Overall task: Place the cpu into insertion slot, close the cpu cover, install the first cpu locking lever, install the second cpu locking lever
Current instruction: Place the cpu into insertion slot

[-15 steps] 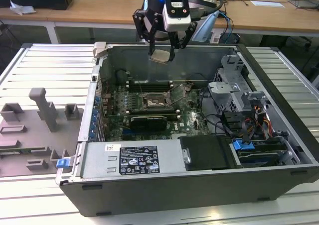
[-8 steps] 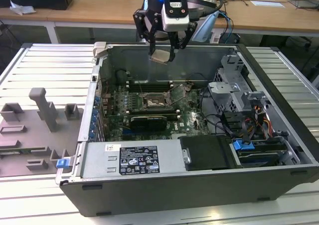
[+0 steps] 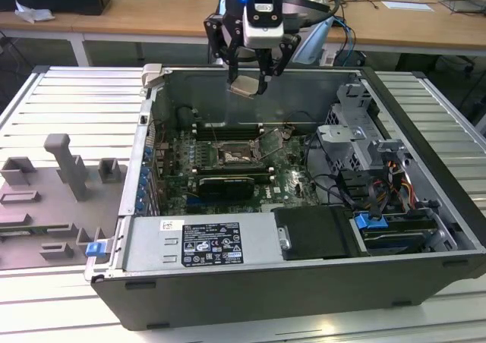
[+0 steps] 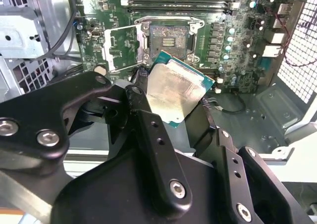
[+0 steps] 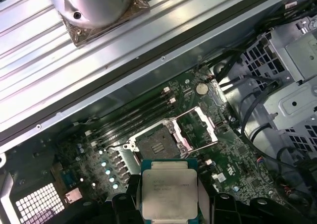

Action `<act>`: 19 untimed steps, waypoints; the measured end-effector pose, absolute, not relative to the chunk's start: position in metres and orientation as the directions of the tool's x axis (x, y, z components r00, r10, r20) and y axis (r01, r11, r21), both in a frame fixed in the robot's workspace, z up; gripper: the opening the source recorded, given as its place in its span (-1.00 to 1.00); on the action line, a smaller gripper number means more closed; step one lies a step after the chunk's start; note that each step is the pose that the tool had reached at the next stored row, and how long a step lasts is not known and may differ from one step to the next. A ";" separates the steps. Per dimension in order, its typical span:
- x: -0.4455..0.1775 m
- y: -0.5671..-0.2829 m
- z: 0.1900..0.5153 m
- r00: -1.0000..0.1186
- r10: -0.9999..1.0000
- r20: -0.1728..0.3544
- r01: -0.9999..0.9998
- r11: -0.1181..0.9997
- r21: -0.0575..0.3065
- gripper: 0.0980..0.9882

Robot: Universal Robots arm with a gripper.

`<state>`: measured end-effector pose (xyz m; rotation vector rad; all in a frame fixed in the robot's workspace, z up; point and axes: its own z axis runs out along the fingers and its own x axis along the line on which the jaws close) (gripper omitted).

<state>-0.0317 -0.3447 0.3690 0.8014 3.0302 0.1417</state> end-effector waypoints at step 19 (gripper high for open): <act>-0.032 -0.345 0.368 -0.792 0.610 0.019 0.609 0.788 0.088 0.00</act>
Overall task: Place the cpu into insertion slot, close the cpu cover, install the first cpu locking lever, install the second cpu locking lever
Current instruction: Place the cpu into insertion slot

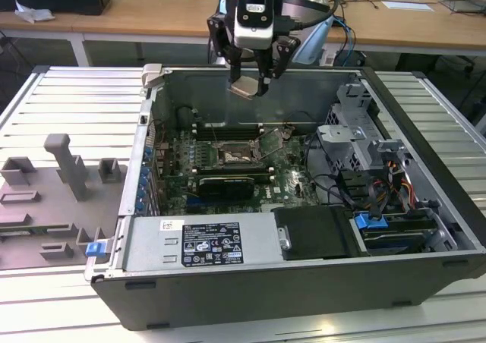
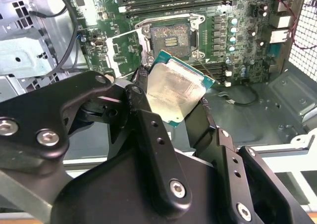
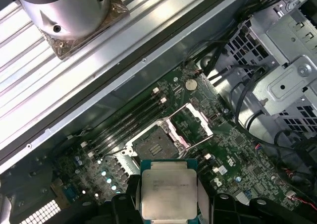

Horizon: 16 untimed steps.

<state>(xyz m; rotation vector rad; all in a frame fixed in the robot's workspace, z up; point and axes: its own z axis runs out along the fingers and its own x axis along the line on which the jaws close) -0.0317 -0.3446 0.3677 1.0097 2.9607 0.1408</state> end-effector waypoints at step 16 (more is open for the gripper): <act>-0.032 -0.345 0.363 -0.688 0.725 0.019 0.724 0.685 0.088 0.00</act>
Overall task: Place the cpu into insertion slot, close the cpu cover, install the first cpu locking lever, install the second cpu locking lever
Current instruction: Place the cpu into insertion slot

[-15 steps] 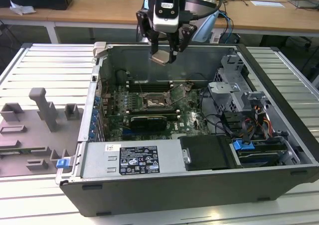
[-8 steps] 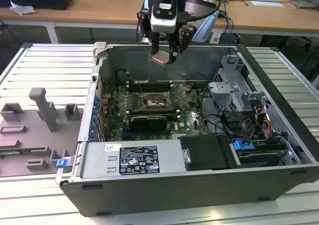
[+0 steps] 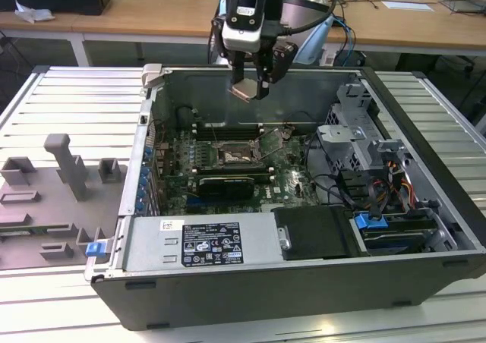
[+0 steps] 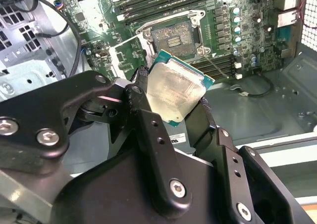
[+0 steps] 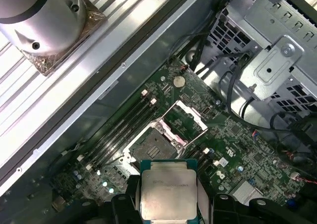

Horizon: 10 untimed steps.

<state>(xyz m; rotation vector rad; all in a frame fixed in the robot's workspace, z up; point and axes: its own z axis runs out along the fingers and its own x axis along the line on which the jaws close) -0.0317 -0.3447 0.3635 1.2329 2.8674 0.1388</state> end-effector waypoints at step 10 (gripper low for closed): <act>-0.032 -0.345 0.361 -0.616 0.788 0.019 0.786 0.612 0.088 0.00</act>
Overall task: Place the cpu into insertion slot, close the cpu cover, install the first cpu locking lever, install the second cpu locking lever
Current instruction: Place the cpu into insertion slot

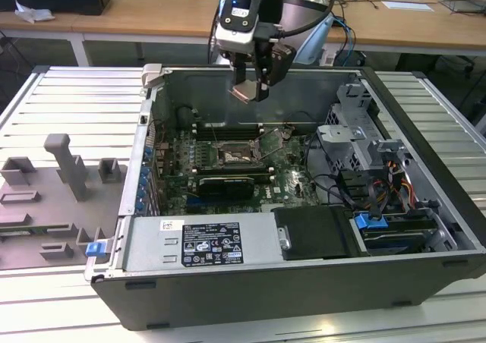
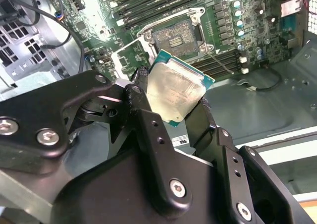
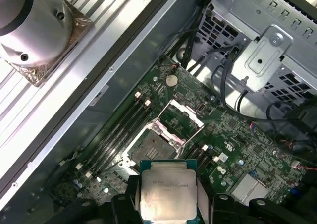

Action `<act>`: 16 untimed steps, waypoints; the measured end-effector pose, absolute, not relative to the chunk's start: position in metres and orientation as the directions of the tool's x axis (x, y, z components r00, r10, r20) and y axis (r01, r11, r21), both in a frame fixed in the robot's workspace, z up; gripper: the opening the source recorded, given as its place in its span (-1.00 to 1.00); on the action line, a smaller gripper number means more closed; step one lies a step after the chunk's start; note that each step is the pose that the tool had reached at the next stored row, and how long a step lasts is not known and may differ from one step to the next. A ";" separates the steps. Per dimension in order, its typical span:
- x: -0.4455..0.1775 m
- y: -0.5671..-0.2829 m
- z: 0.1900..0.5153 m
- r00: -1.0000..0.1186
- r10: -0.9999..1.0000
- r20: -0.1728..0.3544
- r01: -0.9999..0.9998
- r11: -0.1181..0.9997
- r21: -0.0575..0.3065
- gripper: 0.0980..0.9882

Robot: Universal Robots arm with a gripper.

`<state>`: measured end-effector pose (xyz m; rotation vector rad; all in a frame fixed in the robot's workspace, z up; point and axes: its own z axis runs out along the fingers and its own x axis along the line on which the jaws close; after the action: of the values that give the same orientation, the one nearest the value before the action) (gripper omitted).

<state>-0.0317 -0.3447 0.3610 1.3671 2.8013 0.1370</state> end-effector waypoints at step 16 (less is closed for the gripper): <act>-0.032 -0.345 0.357 -0.442 0.897 0.019 0.894 0.439 0.088 0.00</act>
<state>-0.0317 -0.3447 0.3568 1.6429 2.6388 0.1326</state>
